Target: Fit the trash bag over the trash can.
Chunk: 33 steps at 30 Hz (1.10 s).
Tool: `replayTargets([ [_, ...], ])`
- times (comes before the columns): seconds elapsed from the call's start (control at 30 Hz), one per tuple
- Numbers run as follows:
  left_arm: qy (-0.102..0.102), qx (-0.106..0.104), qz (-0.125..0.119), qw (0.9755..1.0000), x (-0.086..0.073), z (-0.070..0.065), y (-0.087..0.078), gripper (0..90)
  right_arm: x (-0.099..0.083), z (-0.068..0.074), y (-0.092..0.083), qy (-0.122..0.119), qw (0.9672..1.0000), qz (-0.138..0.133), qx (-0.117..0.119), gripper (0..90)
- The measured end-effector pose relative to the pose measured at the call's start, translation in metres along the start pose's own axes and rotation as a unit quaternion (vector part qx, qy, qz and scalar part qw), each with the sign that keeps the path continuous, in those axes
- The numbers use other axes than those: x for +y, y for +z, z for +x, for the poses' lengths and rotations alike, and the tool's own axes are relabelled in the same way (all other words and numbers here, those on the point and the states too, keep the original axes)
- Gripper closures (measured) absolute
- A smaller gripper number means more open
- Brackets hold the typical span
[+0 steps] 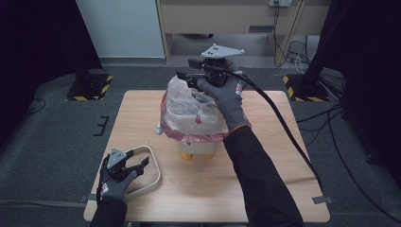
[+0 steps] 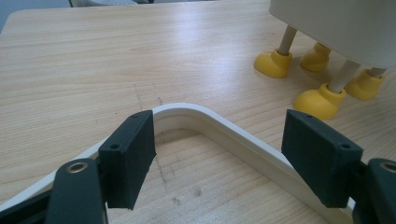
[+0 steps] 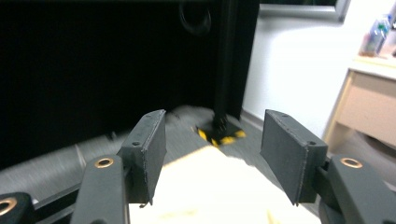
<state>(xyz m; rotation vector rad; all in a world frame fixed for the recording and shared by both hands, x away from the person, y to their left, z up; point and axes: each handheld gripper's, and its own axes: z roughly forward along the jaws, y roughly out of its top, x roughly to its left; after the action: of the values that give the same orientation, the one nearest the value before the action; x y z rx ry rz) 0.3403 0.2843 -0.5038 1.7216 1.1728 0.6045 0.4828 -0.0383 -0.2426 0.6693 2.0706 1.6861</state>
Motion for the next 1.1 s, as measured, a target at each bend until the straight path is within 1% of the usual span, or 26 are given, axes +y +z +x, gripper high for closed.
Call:
replayTargets([
  [0.07,0.000,0.000,0.000,1.0000,0.000,0.000,0.000,25.1,-0.005,0.001,0.006,-0.004,0.9998,0.021,-0.002,40.1],
  [0.13,0.002,0.000,0.001,1.0000,0.000,0.000,0.000,25.1,-0.011,0.003,0.010,-0.005,0.9993,0.036,-0.003,41.1],
  [0.27,0.002,0.000,0.000,1.0000,0.000,0.000,0.000,25.1,-0.020,0.002,0.018,-0.006,0.9968,0.079,-0.015,41.6],
  [0.3,0.001,0.000,0.000,1.0000,0.000,0.000,0.000,25.1,-0.021,0.001,0.020,-0.008,0.9962,0.085,-0.017,41.6],
  [0.37,0.001,0.000,0.000,1.0000,0.000,0.000,0.000,25.1,-0.024,0.001,0.023,-0.008,0.9941,0.107,-0.018,41.0],
  [0.5,0.004,0.000,0.001,1.0000,0.000,0.000,0.000,25.1,-0.028,0.001,0.030,-0.014,0.9878,0.153,-0.021,40.5],
  [0.6,0.004,0.000,0.001,1.0000,0.000,0.000,0.000,25.1,-0.031,0.000,0.034,-0.006,0.9840,0.177,-0.020,39.3],
  [0.63,0.004,0.000,0.001,1.0000,0.000,0.000,0.000,25.1,-0.032,-0.001,0.035,-0.005,0.9818,0.189,-0.019,38.6],
  [0.67,0.004,0.000,0.001,1.0000,0.000,0.000,0.000,25.1,-0.033,-0.001,0.037,-0.006,0.9804,0.196,-0.018,38.6],
  [0.73,0.004,-0.001,0.001,1.0000,0.000,0.000,0.000,25.1,-0.034,-0.001,0.039,-0.016,0.9775,0.209,-0.022,37.5],
  [0.87,0.004,-0.001,0.001,1.0000,0.000,0.000,0.000,25.1,-0.036,0.004,0.048,-0.042,0.9697,0.240,-0.016,35.7],
  [0.93,0.004,-0.001,0.000,1.0000,0.000,0.000,0.000,25.0,-0.038,0.006,0.053,-0.042,0.9679,0.248,-0.012,34.9],
  [0.97,0.004,-0.001,0.000,1.0000,0.000,0.000,-0.001,24.9,-0.039,0.007,0.056,-0.045,0.9667,0.252,-0.014,34.5],
  [1.0,0.003,-0.002,0.000,1.0000,0.000,0.000,-0.001,24.8,-0.039,0.007,0.057,-0.043,0.9647,0.259,-0.015,33.9],
  [1.03,0.003,-0.002,0.001,1.0000,0.000,0.000,-0.001,24.9,-0.040,0.006,0.058,-0.040,0.9636,0.264,-0.013,32.9],
  [1.07,0.004,-0.002,0.001,1.0000,0.000,0.000,0.000,24.8,-0.042,0.006,0.060,-0.035,0.9609,0.274,-0.010,32.5],
  [1.1,0.004,-0.002,0.001,1.0000,0.000,0.000,0.000,24.9,-0.043,0.006,0.061,-0.037,0.9592,0.280,-0.008,32.4],
])
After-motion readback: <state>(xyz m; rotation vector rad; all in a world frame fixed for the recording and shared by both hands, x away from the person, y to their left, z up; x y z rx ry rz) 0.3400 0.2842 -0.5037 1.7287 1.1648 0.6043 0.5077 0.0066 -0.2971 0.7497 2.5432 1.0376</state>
